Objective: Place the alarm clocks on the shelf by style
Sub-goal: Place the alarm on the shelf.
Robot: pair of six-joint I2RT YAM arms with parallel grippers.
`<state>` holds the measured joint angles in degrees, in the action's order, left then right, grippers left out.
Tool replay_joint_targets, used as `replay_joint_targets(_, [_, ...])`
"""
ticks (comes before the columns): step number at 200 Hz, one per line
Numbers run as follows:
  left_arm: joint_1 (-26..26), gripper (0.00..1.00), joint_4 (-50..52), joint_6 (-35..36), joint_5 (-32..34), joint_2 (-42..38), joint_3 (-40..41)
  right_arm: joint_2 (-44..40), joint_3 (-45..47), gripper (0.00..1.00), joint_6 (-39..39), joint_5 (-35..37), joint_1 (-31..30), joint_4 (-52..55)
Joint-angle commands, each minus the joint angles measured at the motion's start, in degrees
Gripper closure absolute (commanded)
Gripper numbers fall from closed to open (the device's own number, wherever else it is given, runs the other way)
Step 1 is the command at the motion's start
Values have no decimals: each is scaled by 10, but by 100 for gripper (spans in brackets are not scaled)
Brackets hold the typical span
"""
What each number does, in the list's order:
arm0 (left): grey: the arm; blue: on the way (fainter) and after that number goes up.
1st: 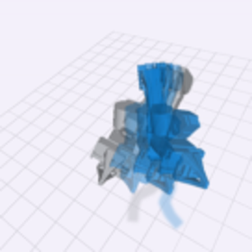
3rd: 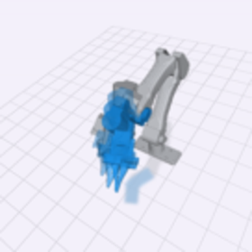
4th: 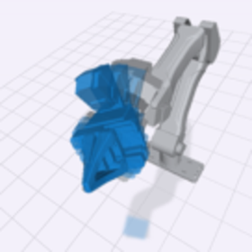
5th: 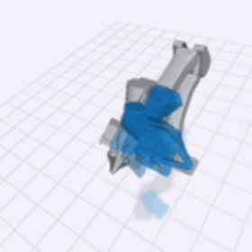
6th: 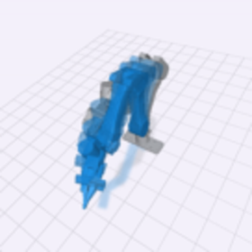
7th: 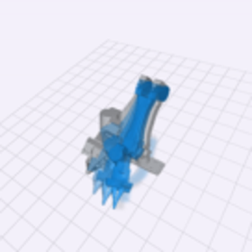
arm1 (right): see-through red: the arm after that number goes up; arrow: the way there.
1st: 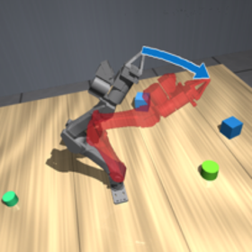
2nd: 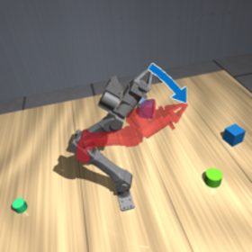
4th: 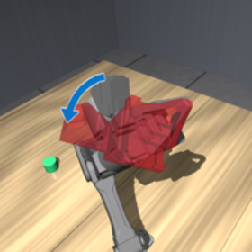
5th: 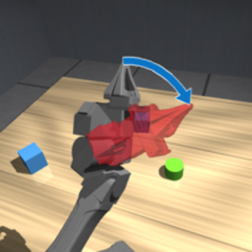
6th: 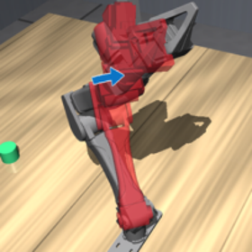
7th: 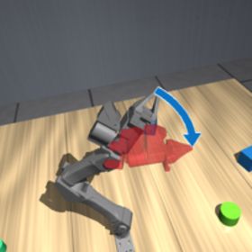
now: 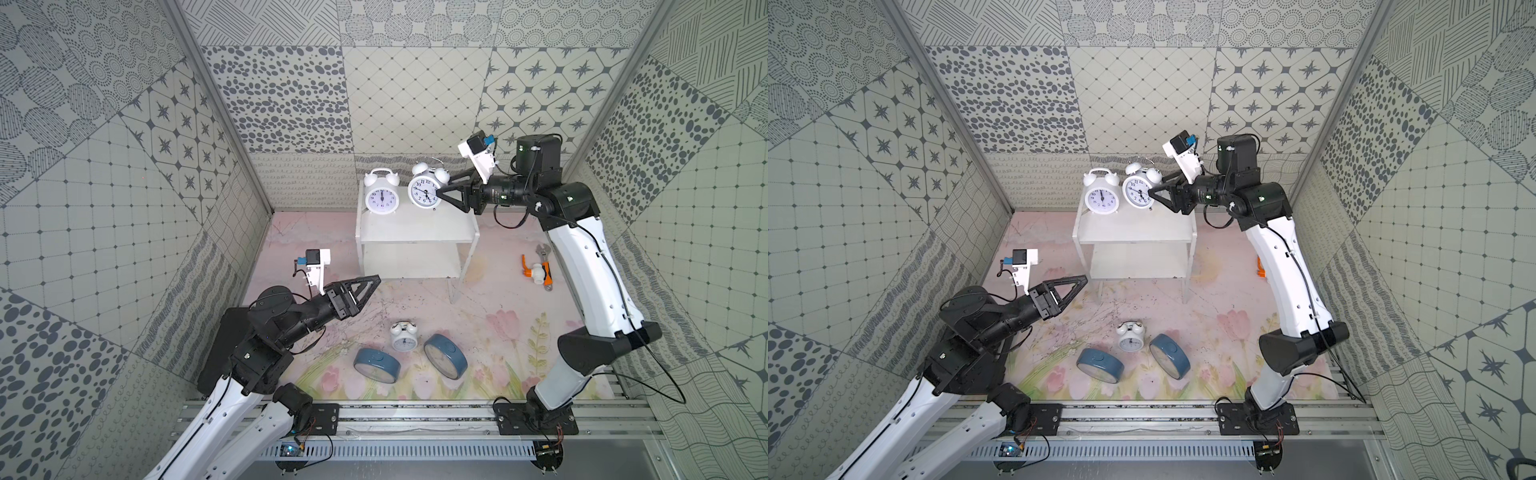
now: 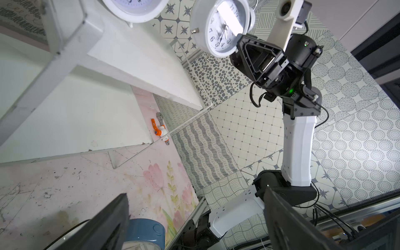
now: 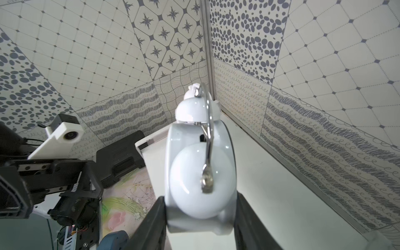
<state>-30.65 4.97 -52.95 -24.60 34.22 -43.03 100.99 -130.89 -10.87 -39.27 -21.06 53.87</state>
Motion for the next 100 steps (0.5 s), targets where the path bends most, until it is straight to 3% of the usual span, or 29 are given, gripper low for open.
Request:
replay_joint_targets(1, [2, 0, 55, 18, 54, -12, 14, 27, -54, 64, -70, 7, 3, 19])
replay_joint_targets(43, [2, 0, 54, 19, 61, -9, 27, 71, -102, 63, -91, -18, 25, 59])
replay_joint_targets(100, [2, 1, 23, 16, 50, 10, 37, 29, -31, 60, -101, -1, 31, 42])
